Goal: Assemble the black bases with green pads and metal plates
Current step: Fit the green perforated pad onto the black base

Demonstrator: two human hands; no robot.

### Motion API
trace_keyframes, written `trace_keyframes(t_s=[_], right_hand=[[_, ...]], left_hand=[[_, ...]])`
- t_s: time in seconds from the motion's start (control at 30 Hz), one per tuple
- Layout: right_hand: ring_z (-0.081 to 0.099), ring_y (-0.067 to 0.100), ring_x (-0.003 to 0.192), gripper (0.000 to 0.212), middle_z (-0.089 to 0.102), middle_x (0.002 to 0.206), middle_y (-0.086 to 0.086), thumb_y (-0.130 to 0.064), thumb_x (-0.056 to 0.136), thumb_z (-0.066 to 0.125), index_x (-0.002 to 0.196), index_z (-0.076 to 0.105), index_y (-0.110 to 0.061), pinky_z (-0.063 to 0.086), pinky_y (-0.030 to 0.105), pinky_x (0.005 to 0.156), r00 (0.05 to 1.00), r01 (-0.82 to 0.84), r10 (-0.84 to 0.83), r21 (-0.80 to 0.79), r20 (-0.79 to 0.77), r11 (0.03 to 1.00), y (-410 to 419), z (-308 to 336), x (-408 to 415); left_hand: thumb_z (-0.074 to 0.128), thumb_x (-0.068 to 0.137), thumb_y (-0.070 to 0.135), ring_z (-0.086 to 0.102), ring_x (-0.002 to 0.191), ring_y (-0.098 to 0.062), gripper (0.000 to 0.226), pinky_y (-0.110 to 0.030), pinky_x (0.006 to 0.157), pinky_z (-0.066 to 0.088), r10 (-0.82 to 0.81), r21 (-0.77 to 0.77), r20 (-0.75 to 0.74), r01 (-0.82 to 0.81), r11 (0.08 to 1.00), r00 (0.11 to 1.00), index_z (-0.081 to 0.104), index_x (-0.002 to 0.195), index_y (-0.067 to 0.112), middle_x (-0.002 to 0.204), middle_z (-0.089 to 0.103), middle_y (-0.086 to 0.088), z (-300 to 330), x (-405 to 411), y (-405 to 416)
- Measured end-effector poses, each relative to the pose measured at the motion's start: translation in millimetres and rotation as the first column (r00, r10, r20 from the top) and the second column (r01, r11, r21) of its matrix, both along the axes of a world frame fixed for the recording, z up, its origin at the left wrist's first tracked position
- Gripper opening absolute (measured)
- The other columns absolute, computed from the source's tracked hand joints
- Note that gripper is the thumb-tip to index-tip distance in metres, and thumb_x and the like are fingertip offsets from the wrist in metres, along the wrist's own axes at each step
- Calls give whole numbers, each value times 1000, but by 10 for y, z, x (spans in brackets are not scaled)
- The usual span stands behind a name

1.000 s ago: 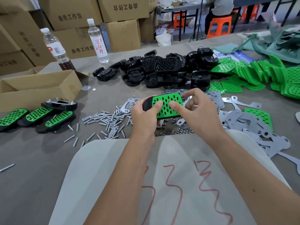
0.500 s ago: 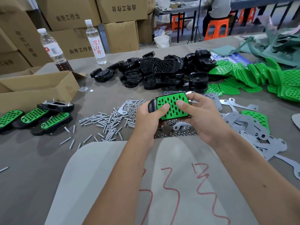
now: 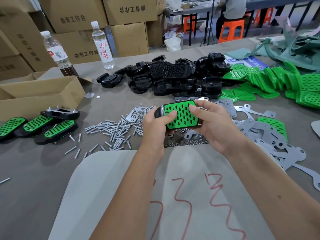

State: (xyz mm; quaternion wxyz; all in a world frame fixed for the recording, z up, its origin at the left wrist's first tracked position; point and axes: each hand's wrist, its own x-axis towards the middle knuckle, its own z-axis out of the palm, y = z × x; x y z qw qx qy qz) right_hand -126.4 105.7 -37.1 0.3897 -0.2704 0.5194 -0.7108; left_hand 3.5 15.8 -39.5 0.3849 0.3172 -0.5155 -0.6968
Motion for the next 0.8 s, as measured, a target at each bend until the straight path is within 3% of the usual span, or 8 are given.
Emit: trace_keyframes(t_s=[0.13, 0.33, 0.43, 0.57, 0.67, 0.8], right_hand=[[70, 30, 103, 18, 71, 114, 24, -9, 100, 64, 116, 67, -2, 57, 47, 97, 1000, -27, 27, -7, 8, 1000, 4, 4, -6], [72, 27, 96, 9, 74, 102, 15, -9, 98, 65, 107, 65, -6, 60, 44, 92, 998, -44, 45, -40, 46, 998, -13, 1, 4], [71, 29, 99, 14, 72, 108, 19, -9, 98, 64, 111, 65, -3, 59, 47, 95, 997, -56, 58, -48, 40, 997, -14, 9, 6], [71, 29, 98, 7, 71, 107, 20, -7, 99, 63, 105, 65, -4, 60, 41, 87, 998, -69, 70, -76, 6, 995, -4, 16, 25], [68, 31, 99, 10, 70, 109, 22, -11, 95, 65, 104, 64, -5, 60, 40, 87, 997, -75, 74, -101, -16, 992, 1, 12, 27], [68, 33, 100, 28, 70, 110, 24, -17, 84, 71, 108, 65, -3, 55, 47, 96, 996, -88, 87, -134, -17, 987, 2, 10, 33]], left_hand=[[71, 96, 24, 67, 66, -9, 10, -24, 50, 49, 26, -22, 26, -26, 999, 999, 71, 86, 24, 78, 74, 4, 0, -8, 1], [71, 96, 27, 67, 79, -16, 4, -28, 57, 50, 20, -22, 28, -20, 1000, 999, 69, 93, 26, 87, 74, 2, 0, 13, 5], [72, 96, 23, 68, 76, -16, 4, -26, 53, 49, 11, 15, -9, -11, 1000, 1000, 69, 93, 25, 89, 74, -1, 2, 21, -18], [72, 95, 21, 68, 70, -17, 17, -25, 47, 47, -35, 33, -37, 36, 999, 999, 74, 80, 29, 87, 75, -3, -1, 35, -57], [73, 94, 25, 67, 63, -18, 5, -30, 50, 51, -68, 51, -40, 70, 996, 997, 74, 95, 20, 87, 75, -6, -18, 54, -77], [71, 95, 24, 65, 62, -17, 14, -25, 43, 43, -108, 91, -91, 116, 989, 990, 71, 103, 12, 86, 74, -7, -16, 74, -107]])
